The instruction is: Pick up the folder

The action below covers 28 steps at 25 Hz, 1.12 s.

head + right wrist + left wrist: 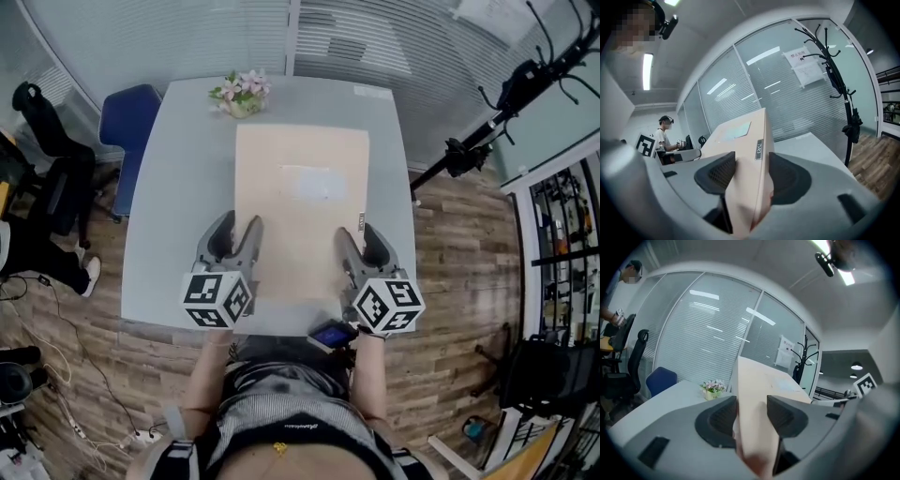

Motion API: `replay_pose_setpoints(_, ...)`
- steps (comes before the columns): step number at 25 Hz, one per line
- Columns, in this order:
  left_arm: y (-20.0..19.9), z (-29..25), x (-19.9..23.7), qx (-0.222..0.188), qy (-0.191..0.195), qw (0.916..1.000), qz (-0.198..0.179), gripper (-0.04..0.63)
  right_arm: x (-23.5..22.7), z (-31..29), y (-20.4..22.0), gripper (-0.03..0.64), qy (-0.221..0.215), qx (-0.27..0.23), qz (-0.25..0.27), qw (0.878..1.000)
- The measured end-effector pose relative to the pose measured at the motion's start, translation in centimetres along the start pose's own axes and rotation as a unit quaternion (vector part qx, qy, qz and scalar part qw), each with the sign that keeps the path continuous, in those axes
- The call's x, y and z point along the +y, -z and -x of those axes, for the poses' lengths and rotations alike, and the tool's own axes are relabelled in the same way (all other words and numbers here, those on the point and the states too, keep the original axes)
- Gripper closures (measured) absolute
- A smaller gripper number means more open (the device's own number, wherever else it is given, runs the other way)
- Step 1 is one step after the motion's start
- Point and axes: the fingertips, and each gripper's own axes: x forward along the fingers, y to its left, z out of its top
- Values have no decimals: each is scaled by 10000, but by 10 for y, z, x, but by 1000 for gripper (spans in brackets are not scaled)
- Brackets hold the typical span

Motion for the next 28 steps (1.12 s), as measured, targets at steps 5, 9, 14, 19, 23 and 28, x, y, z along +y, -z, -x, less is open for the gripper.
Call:
replay_pose_setpoints(5,-28,17,-9,-350,23,9993,-155,400,16,14,-22,400,-55,-265,96,9996)
replay_pose_setpoints(9,-45,27,-15,-498,23,9985,-239,400,25,21,-37,400,-88,-388,209,9990)
replay_pose_setpoints(14,-61,34,-20,-712,14,9969,-326,402,33,26,-52,400,-138,-550,294,9980)
replay_pose_setpoints(19,-67,36,-22,-783,19,9963,-342,405,36,28,-60,400,-127,-612,391,9973)
replay_pose_setpoints(23,-70,36,-25,-820,54,9959,-366,411,36,30,-63,402,-105,-636,412,9971)
replay_pose_setpoints(28,-74,34,-26,-841,85,9957,-381,411,36,31,-67,403,-93,-679,442,9967)
